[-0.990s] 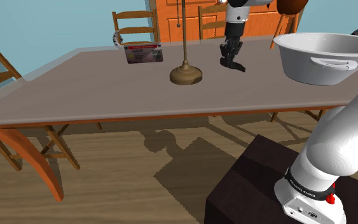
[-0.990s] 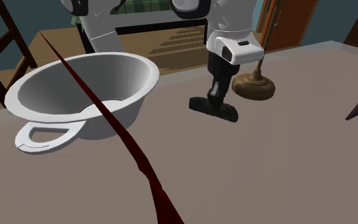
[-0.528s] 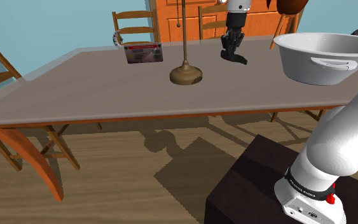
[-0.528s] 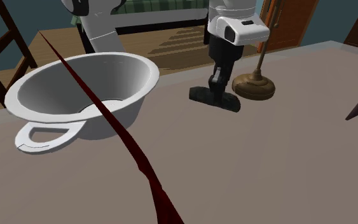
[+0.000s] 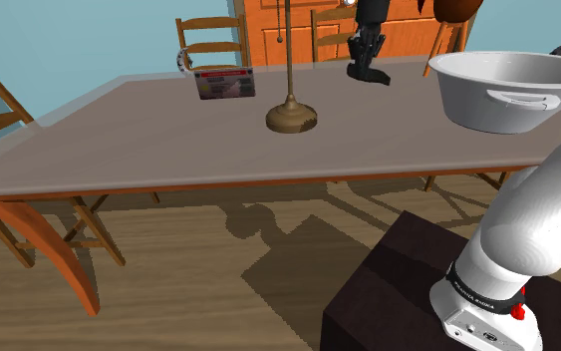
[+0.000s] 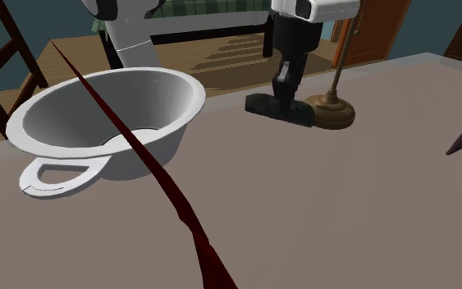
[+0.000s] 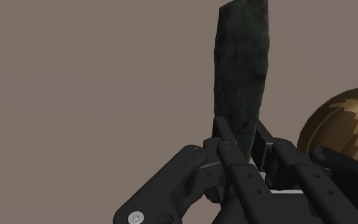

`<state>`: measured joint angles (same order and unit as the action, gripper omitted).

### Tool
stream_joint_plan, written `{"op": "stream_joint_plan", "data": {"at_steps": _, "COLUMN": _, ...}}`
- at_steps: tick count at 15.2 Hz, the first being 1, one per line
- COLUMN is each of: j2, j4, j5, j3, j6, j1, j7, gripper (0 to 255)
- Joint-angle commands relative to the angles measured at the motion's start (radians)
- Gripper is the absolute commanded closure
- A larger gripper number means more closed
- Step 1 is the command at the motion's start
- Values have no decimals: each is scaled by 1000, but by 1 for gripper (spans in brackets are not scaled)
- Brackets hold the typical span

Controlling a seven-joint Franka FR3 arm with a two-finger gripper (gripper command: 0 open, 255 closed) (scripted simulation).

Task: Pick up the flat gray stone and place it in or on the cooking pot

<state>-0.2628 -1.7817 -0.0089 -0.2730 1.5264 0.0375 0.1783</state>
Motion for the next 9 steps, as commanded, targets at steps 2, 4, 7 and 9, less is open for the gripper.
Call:
{"op": "stream_joint_plan", "data": {"at_steps": 2, "j2": 18, "j4": 60, "j5": 4, "j3": -3, "j6": -42, "j1": 0, "j7": 4, "gripper": 255}}
{"op": "stream_joint_plan", "data": {"at_steps": 4, "j2": 29, "j4": 99, "j5": 7, "j3": -4, "j6": -71, "j1": -1, "j7": 5, "gripper": 255}}
{"op": "stream_joint_plan", "data": {"at_steps": 7, "j2": 47, "j4": 160, "j5": 11, "j3": -6, "j6": -114, "j1": -2, "j7": 7, "gripper": 255}}
{"op": "stream_joint_plan", "data": {"at_steps": 9, "j2": 61, "j4": 203, "j5": 15, "j3": -8, "j6": -144, "j1": -2, "j7": 8, "gripper": 255}}
